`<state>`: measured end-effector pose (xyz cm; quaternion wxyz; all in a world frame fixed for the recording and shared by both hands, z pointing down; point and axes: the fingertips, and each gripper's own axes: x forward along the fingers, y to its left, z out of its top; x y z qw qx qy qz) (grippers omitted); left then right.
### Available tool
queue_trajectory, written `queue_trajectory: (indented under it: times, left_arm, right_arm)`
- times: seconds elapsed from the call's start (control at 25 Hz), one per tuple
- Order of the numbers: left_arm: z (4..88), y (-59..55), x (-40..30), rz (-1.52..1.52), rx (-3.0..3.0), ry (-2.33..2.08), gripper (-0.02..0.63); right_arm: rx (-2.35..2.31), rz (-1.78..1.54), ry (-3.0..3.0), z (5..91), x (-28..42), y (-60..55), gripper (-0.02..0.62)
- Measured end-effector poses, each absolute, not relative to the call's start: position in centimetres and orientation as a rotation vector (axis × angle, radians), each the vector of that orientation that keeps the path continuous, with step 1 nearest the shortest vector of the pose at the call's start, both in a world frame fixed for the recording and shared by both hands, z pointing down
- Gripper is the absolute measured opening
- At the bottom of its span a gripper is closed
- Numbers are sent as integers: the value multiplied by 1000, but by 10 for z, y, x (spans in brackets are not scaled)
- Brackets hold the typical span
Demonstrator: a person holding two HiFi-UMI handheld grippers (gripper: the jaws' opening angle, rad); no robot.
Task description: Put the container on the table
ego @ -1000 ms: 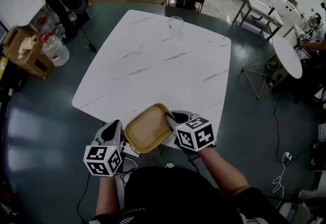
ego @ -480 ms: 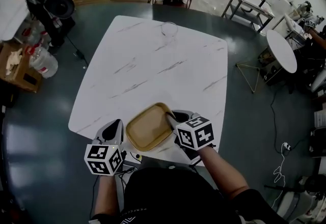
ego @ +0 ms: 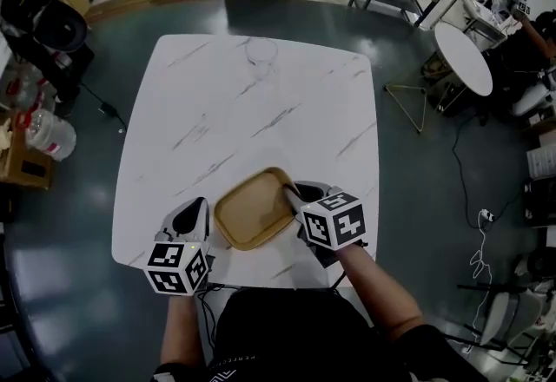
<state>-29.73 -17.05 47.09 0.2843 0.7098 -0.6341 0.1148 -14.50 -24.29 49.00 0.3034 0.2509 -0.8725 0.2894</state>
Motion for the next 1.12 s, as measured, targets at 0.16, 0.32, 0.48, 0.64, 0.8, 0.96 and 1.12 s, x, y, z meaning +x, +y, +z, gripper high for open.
queue_trajectory:
  times: [0.16,0.32,0.48,0.64,0.8,0.96,1.12]
  left_arm:
    - [475,-193,-294,335,1950,-1633,-5]
    - [481,-212,-289,383,1997,-1575,-3]
    - [489,-225,-288,395,2021,-1528,-4]
    - [496,-235,-286,408,2040,-1486,-4]
    - [502,-240,-280,419,2059,-1446,-5]
    - [507,-245,-273,450,2075,-1424,-4]
    - [508,-247,-265,447,2078,-1414,-3]
  right_arm:
    - [746,802,-2269,500,-136,-256,14]
    - [830,832,-2228,508,-127,-272,14]
    - [916,854,-2187,516,-118,-283,14]
    - [970,862,-2141,524,-110,-288,14]
    - [1014,862,-2094,531,-104,-288,14]
    - [1042,880,-2073,538,-100,-291,15]
    - [1058,905,-2076,540,-96,-293,15]
